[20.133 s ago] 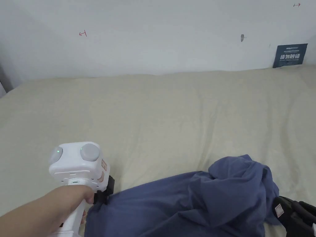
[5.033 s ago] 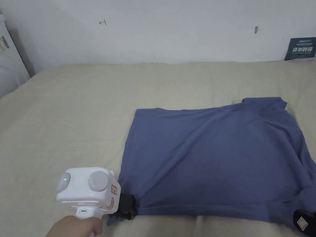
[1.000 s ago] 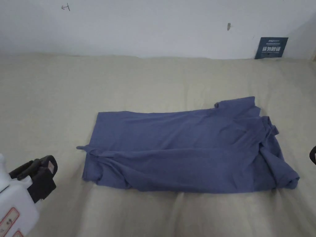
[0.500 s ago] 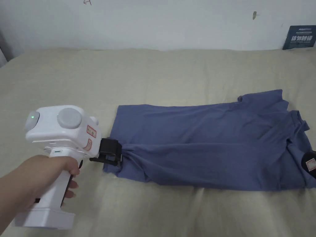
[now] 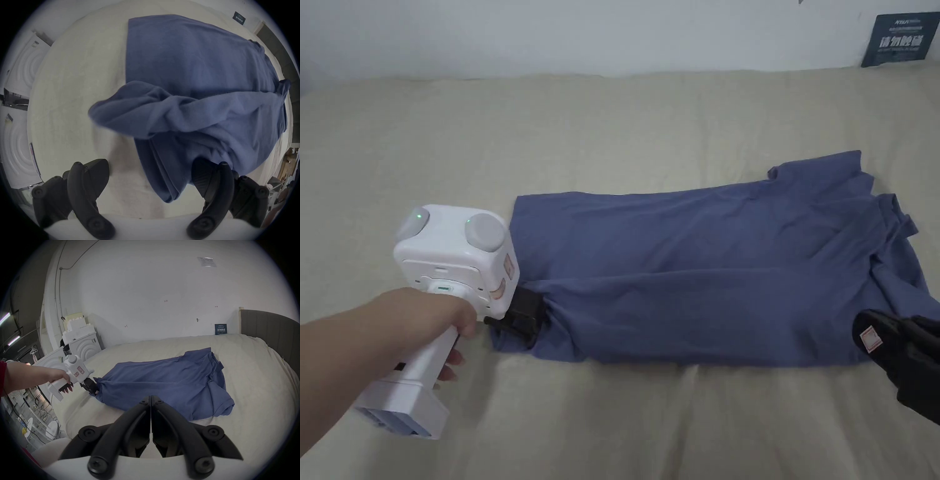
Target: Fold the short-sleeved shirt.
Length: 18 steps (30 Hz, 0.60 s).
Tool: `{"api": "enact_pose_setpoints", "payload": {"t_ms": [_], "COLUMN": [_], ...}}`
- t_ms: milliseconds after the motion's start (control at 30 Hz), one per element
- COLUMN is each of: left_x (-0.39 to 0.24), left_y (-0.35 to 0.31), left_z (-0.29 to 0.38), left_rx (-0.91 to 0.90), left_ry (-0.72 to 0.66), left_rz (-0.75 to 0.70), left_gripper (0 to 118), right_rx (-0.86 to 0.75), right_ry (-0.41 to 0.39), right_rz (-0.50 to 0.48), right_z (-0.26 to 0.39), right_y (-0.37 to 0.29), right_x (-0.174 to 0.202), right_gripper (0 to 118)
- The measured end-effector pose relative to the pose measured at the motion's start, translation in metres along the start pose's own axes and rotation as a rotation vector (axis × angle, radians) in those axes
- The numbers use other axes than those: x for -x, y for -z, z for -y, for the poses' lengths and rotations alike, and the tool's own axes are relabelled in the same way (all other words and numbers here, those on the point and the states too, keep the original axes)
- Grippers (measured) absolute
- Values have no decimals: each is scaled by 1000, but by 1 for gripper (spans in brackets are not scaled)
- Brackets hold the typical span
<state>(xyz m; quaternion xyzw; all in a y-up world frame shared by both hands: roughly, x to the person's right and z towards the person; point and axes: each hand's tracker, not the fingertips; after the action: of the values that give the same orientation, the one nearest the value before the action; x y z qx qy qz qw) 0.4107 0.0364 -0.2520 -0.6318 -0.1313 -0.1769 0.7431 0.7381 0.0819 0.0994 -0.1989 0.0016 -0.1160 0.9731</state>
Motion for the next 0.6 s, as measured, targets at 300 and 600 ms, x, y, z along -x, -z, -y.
{"api": "enact_pose_setpoints", "payload": {"t_ms": [300, 600], "left_x": [-12, -20], "left_y": [-7, -19], "left_z": [-13, -21], "left_rx": [0, -41], "left_ry": [71, 163], "left_rz": [69, 29], "left_gripper": [59, 4], "right_rx": [25, 33], "right_ry": [-6, 96], "right_rz": [-11, 20], "right_z": [3, -12], "right_y": [3, 0], "right_x": [-2, -33], "right_gripper": [4, 4]}}
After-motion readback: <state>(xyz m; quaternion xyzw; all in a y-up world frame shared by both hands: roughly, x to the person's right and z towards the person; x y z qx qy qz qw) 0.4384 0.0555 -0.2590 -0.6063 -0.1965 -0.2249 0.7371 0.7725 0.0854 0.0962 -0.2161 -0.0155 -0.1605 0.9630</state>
